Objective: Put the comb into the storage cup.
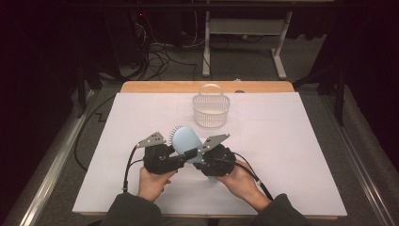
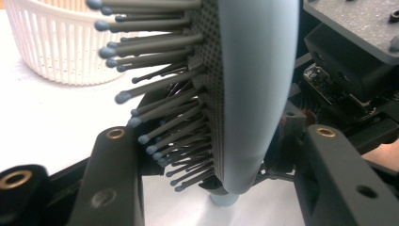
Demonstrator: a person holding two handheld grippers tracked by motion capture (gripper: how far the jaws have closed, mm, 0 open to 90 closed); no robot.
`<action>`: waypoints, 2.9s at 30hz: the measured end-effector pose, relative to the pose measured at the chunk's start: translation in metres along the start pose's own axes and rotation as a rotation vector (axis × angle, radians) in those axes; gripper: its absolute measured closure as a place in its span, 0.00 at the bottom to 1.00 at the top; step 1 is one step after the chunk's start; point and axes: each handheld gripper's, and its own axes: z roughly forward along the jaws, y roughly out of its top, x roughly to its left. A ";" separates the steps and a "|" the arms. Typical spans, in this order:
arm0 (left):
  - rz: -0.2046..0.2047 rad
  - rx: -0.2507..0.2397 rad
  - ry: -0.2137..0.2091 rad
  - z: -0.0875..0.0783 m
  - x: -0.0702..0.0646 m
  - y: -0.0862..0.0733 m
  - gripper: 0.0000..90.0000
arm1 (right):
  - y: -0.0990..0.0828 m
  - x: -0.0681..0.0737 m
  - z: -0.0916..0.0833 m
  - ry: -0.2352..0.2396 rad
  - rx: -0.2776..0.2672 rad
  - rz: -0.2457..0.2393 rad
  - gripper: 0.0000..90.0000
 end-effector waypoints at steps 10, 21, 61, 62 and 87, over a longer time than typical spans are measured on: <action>0.009 -0.005 0.016 -0.002 -0.002 0.001 0.55 | -0.001 -0.003 -0.004 0.024 -0.019 0.030 0.70; 0.006 -0.025 0.020 -0.007 -0.001 0.003 0.55 | -0.004 -0.009 -0.012 0.049 -0.065 0.051 0.57; 0.019 -0.031 0.041 -0.012 -0.002 0.005 0.55 | -0.052 -0.041 -0.060 -0.048 -0.207 0.125 0.44; 0.020 -0.031 0.041 -0.012 -0.001 0.005 0.55 | -0.053 -0.042 -0.062 -0.052 -0.209 0.127 0.44; 0.007 -0.048 0.041 -0.018 0.002 0.007 0.55 | -0.093 -0.058 -0.093 -0.148 -0.306 0.170 0.38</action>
